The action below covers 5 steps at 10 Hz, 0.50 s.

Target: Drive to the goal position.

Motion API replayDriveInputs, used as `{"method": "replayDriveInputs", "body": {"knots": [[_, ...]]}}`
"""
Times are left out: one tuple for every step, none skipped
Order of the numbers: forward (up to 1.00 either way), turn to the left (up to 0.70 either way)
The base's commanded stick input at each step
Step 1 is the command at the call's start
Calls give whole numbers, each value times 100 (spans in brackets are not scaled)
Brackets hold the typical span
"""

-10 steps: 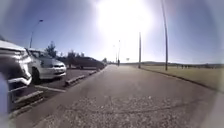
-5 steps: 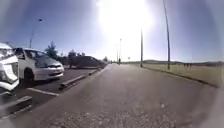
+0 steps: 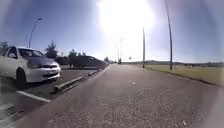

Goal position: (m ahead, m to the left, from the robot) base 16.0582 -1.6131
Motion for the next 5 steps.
{"method": "replayDriveInputs", "body": {"knots": [[100, 0], [100, 0], [100, 0], [100, 0], [100, 0]]}}
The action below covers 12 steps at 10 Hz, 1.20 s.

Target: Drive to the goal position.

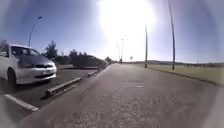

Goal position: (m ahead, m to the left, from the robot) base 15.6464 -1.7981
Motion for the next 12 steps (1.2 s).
{"method": "replayDriveInputs", "body": {"knots": [[100, 0], [100, 0], [100, 0], [100, 0], [100, 0], [100, -40], [100, -40], [100, -40], [100, -40], [100, -40], [100, -40], [100, -40]]}}
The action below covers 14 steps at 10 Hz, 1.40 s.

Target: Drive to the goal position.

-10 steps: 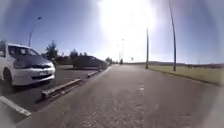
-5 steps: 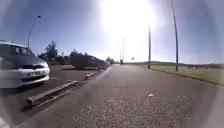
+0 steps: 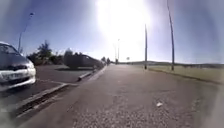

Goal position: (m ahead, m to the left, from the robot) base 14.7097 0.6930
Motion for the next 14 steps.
{"method": "replayDriveInputs", "body": {"knots": [[100, -40], [100, -40], [100, -36], [100, -20], [100, -3], [100, 0], [100, 0], [100, 0], [100, 0], [100, 0], [100, 0], [100, 0], [100, 0], [100, 0]]}}
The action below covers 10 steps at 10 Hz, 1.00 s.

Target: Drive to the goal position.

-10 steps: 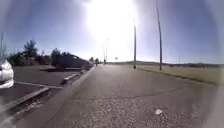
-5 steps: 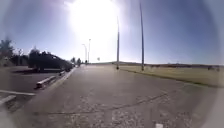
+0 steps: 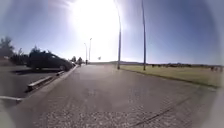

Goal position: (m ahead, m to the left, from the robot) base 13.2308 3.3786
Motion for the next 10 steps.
{"method": "replayDriveInputs", "body": {"knots": [[100, 0], [100, 0], [100, 0], [100, 0], [100, 0], [100, 0], [100, 0], [100, 0], [100, 0], [100, 0]]}}
